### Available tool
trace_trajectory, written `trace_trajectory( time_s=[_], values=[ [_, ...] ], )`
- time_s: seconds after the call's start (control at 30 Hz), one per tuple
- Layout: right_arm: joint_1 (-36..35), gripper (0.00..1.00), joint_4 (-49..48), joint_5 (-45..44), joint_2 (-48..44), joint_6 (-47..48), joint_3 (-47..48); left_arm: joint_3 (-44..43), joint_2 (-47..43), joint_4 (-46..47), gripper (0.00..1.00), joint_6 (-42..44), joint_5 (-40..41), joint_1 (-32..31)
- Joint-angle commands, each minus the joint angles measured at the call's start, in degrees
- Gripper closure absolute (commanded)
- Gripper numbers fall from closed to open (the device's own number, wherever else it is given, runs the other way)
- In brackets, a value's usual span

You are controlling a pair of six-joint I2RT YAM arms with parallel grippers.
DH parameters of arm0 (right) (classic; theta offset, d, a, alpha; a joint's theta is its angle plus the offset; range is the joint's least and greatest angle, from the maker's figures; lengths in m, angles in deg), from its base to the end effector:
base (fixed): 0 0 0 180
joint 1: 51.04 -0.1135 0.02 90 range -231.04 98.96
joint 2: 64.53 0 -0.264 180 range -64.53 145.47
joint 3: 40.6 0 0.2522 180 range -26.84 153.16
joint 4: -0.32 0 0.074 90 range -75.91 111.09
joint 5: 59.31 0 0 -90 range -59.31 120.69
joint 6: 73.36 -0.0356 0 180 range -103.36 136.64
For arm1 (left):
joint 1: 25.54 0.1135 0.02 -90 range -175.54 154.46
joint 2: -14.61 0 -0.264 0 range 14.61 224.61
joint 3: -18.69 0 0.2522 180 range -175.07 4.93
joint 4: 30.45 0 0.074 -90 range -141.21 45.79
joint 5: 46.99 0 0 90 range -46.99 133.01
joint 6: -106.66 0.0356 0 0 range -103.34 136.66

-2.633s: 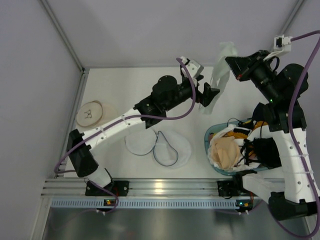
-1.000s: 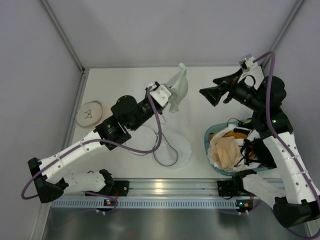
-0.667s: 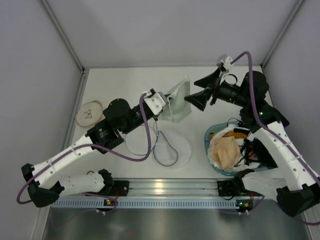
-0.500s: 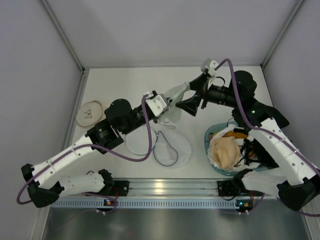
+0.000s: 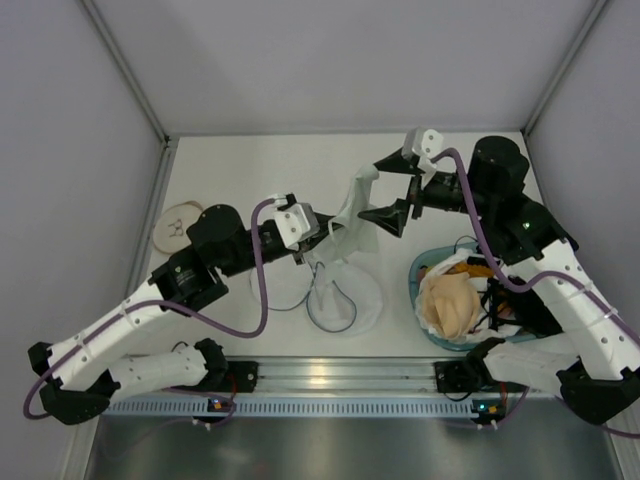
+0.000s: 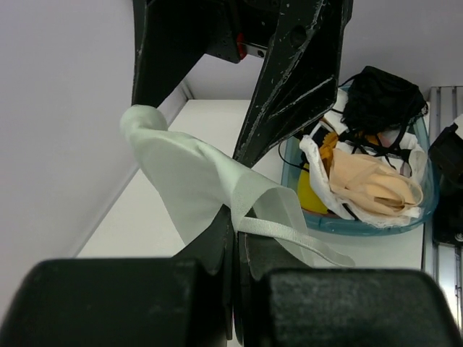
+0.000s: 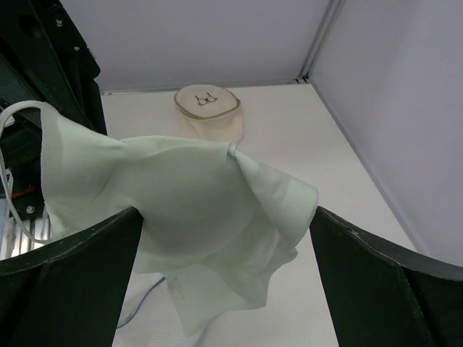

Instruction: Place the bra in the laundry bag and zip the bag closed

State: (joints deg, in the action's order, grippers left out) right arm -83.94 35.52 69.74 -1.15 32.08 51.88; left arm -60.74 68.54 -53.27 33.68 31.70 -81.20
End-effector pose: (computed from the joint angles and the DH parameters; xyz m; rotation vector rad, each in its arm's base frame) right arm 0.1752 0.1400 0.4614 -1.1449 1.2783 0.7962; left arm 0.1076 -0.1699 0.4406 1.0524 1.1581 -0.6851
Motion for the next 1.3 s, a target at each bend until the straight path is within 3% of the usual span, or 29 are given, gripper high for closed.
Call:
trace_trajectory(
  time_s=[0.0, 0.13, 0.23, 0.37, 0.43, 0.53, 0.7, 0.83, 0.97, 1.27],
  values=[
    [-1.54, 0.01, 1.59, 2.35, 1.05, 4.50, 2.93, -1.74, 1.95, -0.25, 1.00, -2.95, -3.80, 0.02],
    [-2.69, 0.00, 0.99, 1.39, 0.17, 5.13, 3.81, -1.83, 4.42, 1.49, 1.00, -5.76, -4.07, 0.02],
    [-3.39, 0.01, 0.71, 0.34, -0.27, 3.63, 4.24, 1.59, 4.08, 9.56, 1.00, -8.13, -2.32, -0.06],
    [-3.66, 0.01, 6.16, -8.79, -2.02, 4.69, 6.62, 4.05, 2.32, 14.50, 1.00, -8.75, 4.68, 0.02],
    [-3.57, 0.01, 5.73, -15.73, -2.64, 0.84, 8.63, 4.76, 1.79, 16.43, 1.00, -9.63, 10.14, 0.02],
    [-3.57, 0.01, 8.45, -22.67, -1.59, -15.21, 13.73, 6.60, 0.83, 18.81, 1.00, -10.34, 17.98, 0.02],
    [-3.57, 0.01, 12.93, -24.10, 1.92, -27.38, 17.87, 6.96, 2.05, 20.22, 1.00, -10.60, 21.67, 0.02],
    [-3.74, 0.01, 9.08, -27.79, 5.52, -39.14, 16.47, 6.61, 4.68, 21.71, 1.00, -11.21, 27.37, -0.06],
    [-5.93, 0.01, 10.03, -35.43, 9.74, -44.00, 18.31, 7.83, 6.71, 24.70, 1.00, -10.95, 31.78, -0.06],
    [-6.65, 0.03, 14.78, -45.90, 18.62, -47.43, 25.34, 8.80, 10.31, 28.04, 1.00, -8.32, 31.44, -0.24]
  ],
)
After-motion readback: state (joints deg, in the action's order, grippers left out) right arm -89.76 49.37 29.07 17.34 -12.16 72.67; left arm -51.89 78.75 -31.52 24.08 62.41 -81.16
